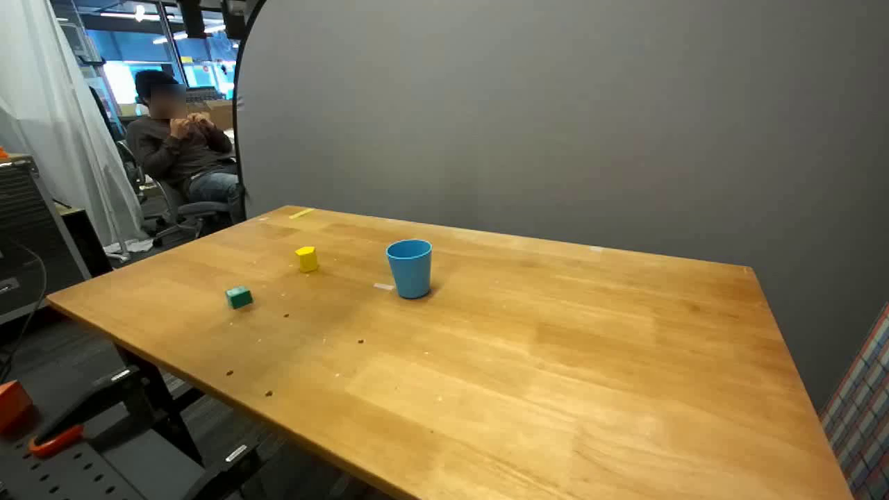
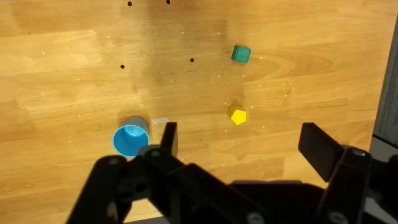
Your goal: Put the yellow block in the cup
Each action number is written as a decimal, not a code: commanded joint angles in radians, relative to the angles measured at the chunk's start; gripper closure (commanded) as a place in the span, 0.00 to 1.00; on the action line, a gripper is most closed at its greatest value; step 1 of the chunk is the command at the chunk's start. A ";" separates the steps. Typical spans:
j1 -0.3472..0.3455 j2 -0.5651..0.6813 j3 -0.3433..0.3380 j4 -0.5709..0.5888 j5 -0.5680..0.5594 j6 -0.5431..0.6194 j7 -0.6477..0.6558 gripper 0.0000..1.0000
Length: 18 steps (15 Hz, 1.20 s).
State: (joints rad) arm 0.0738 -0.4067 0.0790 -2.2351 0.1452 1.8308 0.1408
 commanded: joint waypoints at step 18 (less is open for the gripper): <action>0.085 0.532 0.185 0.070 -0.371 0.412 0.569 0.00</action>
State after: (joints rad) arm 0.1272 0.0153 0.3029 -2.2233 -0.1834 2.2006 0.6388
